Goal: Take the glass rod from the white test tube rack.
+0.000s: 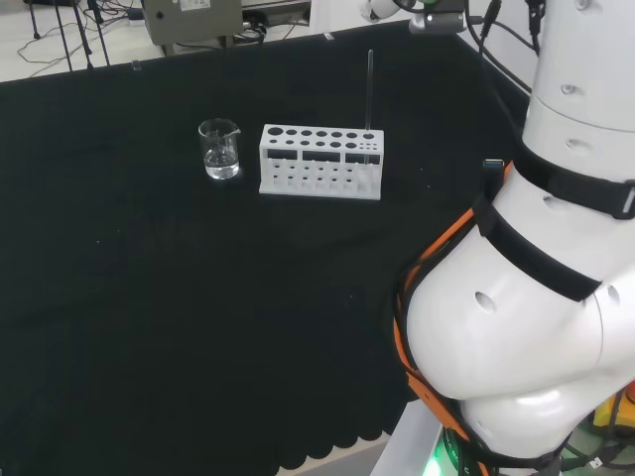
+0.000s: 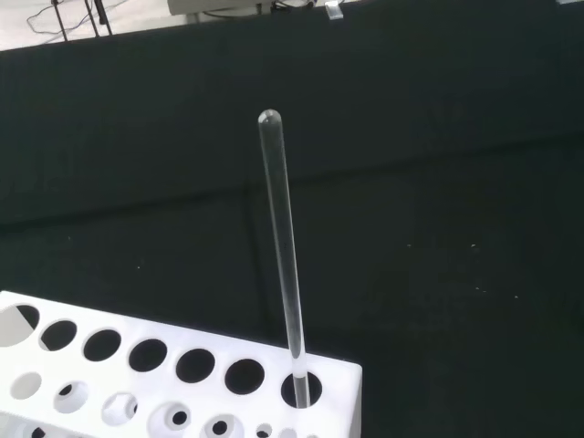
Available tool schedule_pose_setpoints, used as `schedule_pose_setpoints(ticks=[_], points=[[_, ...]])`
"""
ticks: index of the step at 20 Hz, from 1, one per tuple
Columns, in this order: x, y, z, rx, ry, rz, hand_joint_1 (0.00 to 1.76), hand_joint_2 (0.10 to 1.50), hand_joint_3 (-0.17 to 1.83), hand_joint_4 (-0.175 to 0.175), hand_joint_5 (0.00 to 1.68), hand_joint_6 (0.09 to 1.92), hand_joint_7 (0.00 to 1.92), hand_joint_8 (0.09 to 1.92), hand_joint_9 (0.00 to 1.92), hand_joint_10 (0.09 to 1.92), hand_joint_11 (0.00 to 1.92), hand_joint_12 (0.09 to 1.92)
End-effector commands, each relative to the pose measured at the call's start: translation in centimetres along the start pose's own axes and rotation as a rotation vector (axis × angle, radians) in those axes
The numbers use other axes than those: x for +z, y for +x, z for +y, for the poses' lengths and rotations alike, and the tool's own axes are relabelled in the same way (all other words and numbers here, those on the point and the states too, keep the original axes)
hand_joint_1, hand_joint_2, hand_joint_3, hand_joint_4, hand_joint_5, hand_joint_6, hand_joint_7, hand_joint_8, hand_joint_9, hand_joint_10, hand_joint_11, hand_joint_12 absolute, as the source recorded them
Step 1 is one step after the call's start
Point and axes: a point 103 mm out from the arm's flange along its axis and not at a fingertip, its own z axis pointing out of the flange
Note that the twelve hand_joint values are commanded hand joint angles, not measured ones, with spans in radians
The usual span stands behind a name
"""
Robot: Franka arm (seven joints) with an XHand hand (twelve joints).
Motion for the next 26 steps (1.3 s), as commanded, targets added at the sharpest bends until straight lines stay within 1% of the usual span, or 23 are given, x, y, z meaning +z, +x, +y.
schedule_pose_setpoints(ticks=[1,2,7,12,15,19,23,24,26], points=[[1.4,-0.3,1.7,-0.019,0.012,0.003,0.61,0.92,0.49,-0.175,0.32,0.09,0.47,1.06,0.75,1.01,0.51,1.39],[1.6,-0.3,1.8,-0.023,0.017,0.002,0.61,0.92,0.49,-0.175,0.32,0.09,0.48,1.06,0.75,1.01,0.51,1.39],[2.5,-0.1,1.5,-0.009,0.036,0.010,0.61,0.92,0.49,-0.175,0.32,0.09,0.49,1.06,0.78,1.02,0.52,1.39],[3.3,0.7,1.0,-0.019,0.061,-0.003,0.62,0.92,0.49,-0.175,0.33,0.10,0.51,1.06,0.81,1.03,0.52,1.39],[3.5,1.3,0.6,-0.032,0.074,-0.012,0.62,0.92,0.49,-0.175,0.33,0.10,0.56,1.07,0.84,1.03,0.53,1.38],[4.2,1.9,0.5,-0.036,0.089,-0.030,0.63,0.92,0.49,-0.175,0.35,0.12,0.62,1.08,0.87,1.03,0.53,1.38],[4.9,2.1,0.8,-0.043,0.086,-0.011,0.63,0.92,0.49,-0.175,0.37,0.13,0.67,1.09,0.91,1.04,0.54,1.38],[5.3,2.2,0.9,-0.039,0.085,-0.012,0.63,0.92,0.49,-0.175,0.39,0.14,0.68,1.10,0.92,1.04,0.54,1.38],[5.7,1.7,0.8,-0.039,0.086,-0.012,0.64,0.93,0.49,-0.175,0.39,0.23,0.71,1.09,0.95,1.03,0.55,1.37]])
